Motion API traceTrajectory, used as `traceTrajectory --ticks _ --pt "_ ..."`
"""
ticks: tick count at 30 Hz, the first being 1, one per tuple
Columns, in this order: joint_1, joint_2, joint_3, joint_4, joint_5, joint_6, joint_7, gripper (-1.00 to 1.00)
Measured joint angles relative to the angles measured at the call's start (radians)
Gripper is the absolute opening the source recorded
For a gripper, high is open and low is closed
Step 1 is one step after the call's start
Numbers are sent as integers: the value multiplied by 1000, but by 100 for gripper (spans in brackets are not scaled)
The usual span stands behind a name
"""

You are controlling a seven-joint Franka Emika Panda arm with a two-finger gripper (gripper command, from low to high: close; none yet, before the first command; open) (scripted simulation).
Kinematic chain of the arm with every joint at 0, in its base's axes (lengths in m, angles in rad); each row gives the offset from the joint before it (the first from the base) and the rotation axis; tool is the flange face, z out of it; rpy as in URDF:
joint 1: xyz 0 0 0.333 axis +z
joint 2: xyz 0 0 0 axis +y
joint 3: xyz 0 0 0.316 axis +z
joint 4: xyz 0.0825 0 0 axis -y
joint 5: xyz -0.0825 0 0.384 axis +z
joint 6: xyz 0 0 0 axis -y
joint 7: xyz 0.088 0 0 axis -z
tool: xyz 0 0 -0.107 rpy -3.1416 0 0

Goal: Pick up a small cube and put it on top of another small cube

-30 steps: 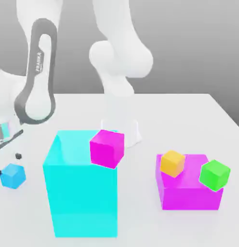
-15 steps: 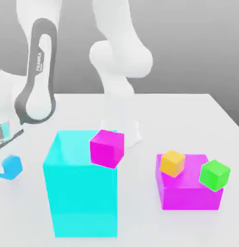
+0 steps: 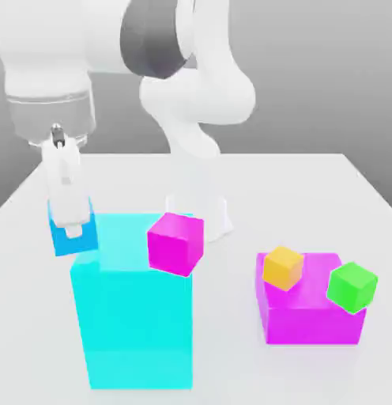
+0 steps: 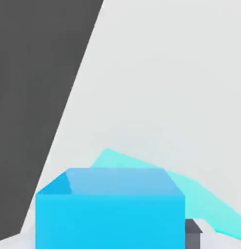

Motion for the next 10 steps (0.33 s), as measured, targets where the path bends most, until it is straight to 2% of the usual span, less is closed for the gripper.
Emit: traceTrajectory --ticks 2,6,7,10 --pt "51 -50 41 35 14 -85 -26 -100" --pt "73 -28 68 -38 19 10 -36 -100" --pt "73 -19 70 -56 20 36 -36 100" --pt "73 -19 70 -56 20 36 -36 100"
